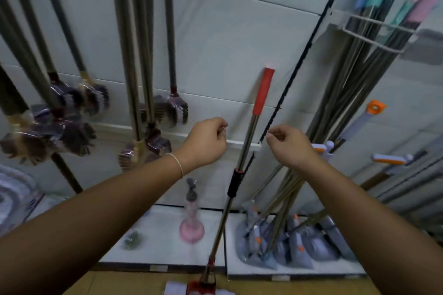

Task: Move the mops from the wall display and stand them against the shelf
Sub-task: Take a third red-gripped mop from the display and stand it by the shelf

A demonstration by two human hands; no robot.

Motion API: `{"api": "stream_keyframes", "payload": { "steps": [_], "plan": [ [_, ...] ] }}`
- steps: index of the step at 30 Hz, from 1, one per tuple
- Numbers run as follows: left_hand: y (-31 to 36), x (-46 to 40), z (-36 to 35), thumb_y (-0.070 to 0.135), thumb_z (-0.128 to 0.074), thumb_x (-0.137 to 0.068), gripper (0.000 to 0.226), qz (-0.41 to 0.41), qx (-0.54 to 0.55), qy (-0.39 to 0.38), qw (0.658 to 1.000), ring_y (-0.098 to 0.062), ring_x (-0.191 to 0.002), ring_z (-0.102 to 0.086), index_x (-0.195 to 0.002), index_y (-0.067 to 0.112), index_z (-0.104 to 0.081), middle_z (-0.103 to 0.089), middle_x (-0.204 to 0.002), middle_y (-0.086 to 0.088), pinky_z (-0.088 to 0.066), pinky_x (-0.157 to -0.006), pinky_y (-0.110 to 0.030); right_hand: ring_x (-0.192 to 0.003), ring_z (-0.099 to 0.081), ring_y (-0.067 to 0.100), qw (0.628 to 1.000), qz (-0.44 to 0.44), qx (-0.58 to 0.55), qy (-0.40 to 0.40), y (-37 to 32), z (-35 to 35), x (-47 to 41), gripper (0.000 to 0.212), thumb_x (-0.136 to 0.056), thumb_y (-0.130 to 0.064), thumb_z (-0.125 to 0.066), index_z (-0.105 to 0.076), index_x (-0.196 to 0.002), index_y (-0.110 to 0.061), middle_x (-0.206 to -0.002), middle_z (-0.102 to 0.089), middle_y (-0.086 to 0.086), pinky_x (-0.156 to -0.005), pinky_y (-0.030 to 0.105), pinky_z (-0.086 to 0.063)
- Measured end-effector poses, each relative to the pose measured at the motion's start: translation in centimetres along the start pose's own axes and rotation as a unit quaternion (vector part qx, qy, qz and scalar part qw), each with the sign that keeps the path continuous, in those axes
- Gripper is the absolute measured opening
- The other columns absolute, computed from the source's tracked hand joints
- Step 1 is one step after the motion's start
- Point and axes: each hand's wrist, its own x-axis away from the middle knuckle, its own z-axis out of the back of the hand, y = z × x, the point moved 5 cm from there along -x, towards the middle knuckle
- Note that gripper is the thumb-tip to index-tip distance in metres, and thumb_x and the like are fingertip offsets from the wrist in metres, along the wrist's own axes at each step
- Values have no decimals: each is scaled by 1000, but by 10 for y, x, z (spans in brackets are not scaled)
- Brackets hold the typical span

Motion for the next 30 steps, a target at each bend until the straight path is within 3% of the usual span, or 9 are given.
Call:
{"api": "stream_keyframes", "payload": {
  "steps": [4,7,10,12,17,22,30],
  "plan": [
    [-20,-9,-41,10,-55,-88,28,33,20,-18,999,-30,-98,-65,-115,4,-64,-69,-106,-16,-50,-91,-32,-82,-56,11,999,-19,-12,-35,35,-27,-17,31,-99,-30,-54,-62,-124,-13,-104,-63,1,-67,19,-43],
    [-38,-11,-73,9,-54,-89,28,60,38,-37,997,-28,-97,-65,-115,5,-63,-69,-105,-14,-51,-91,-36,-75,-57,8,998,-30,-36,-52,55,-58,-37,28,-99,-25,-54,-62,-120,-8,-91,-61,0,-58,15,-45],
    [-58,-10,-99,10,-54,-89,29,90,41,-50,994,-25,-97,-64,-118,6,-61,-65,-102,-4,-49,-90,-29,-88,-61,24,996,-47,-41,-58,71,-88,-60,30,-99,-26,-52,-60,-121,-6,-93,-62,5,-75,31,-50],
    [-68,-10,-111,10,-53,-90,32,97,33,-62,993,-25,-100,-64,-120,6,-59,-67,-106,-7,-49,-92,-31,-94,-62,28,996,-57,-51,-53,78,-102,-77,35,-98,-30,-53,-56,-125,-7,-91,-61,4,-80,35,-51],
    [-86,-17,-131,10,-52,-91,36,122,15,-70,990,-26,-106,-62,-126,3,-55,-65,-118,-15,-46,-95,-27,-110,-58,31,995,-60,-77,2,79,-108,-121,44,-96,-33,-56,-49,-130,-6,-123,-59,13,-81,31,-43],
    [-99,-21,-145,14,-53,-92,38,157,8,-82,984,-26,-108,-61,-129,4,-54,-65,-119,-13,-44,-95,-26,-97,-60,25,990,-28,-132,45,68,-100,-147,32,-94,-31,-56,-53,-119,-11,-101,-59,2,-82,31,-46],
    [-95,-17,-173,21,-56,-93,44,207,41,-124,970,-22,-112,-58,-135,8,-49,-61,-124,-10,-41,-92,-22,-69,-52,2,988,23,-142,59,71,-91,-125,25,-95,-31,-59,-61,-114,-14,-75,-51,-18,-65,18,-37]
  ]
}}
